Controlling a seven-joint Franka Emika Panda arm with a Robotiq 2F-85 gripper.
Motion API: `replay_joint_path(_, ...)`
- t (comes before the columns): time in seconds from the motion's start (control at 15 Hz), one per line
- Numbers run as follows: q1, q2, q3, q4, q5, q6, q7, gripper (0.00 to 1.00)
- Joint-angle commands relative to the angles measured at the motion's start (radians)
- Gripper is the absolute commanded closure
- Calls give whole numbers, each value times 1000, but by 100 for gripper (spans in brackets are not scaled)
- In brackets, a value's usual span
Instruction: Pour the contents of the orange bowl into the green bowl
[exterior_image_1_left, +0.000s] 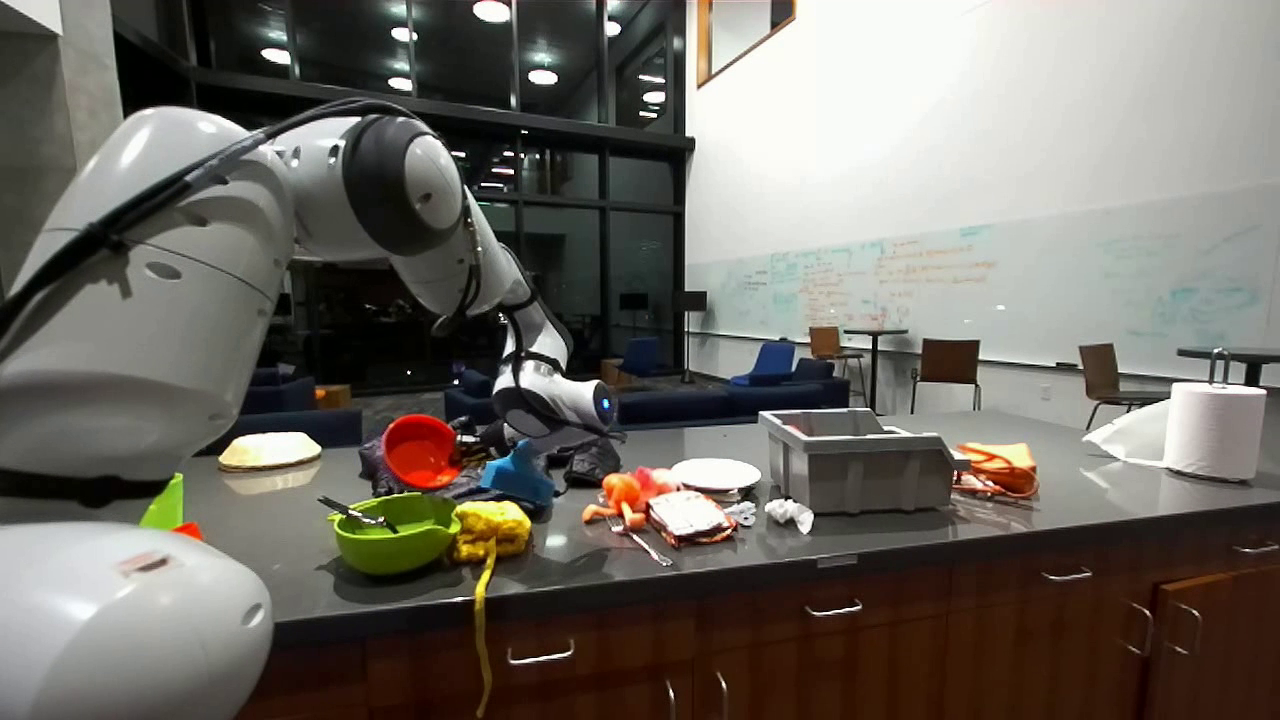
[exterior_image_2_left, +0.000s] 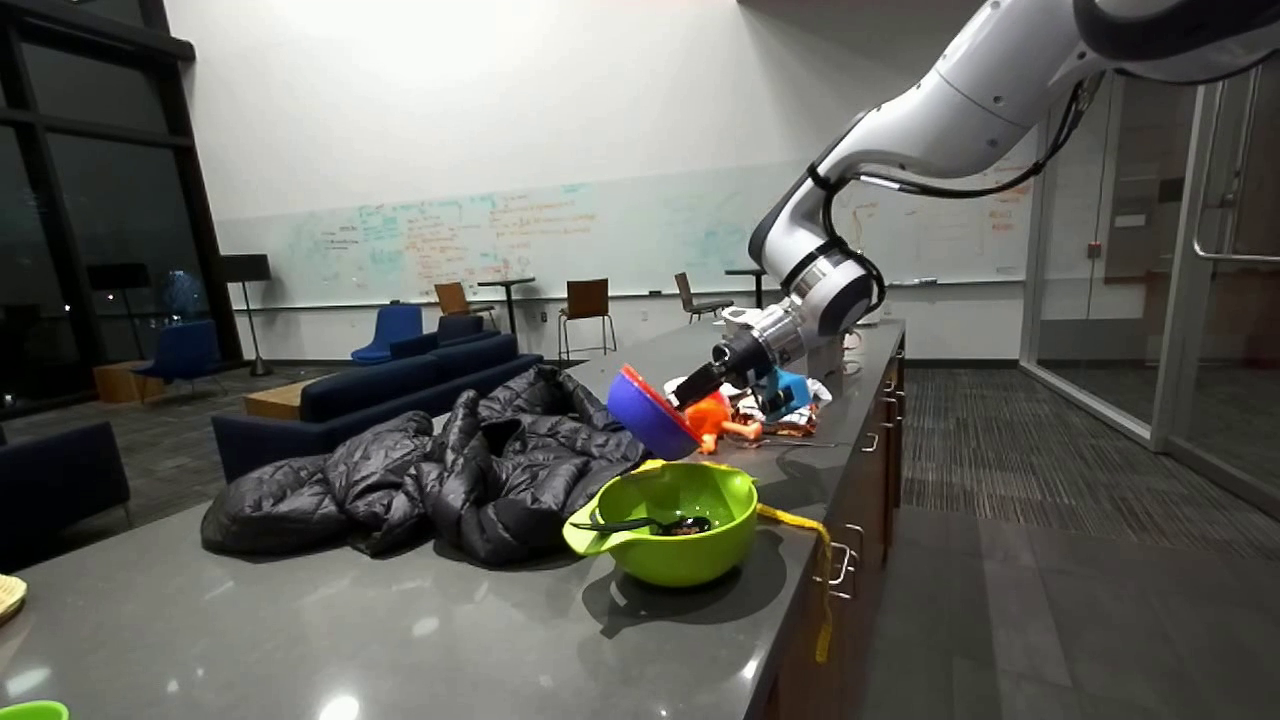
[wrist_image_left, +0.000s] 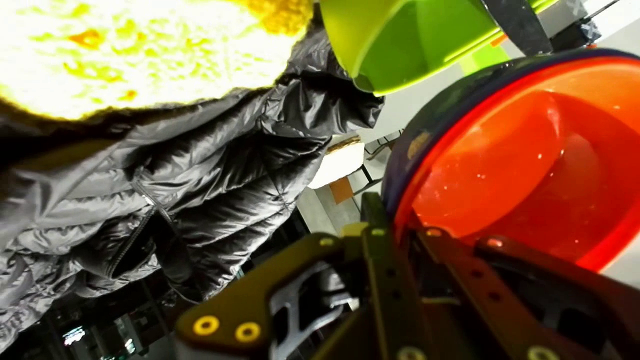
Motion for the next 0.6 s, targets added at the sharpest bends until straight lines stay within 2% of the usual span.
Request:
replay_joint_path(0.0,-11,-36,-3,-17,-90,70,67,98)
replay_joint_path(0.53,-49,-53,5,-10,-240,173,169,98)
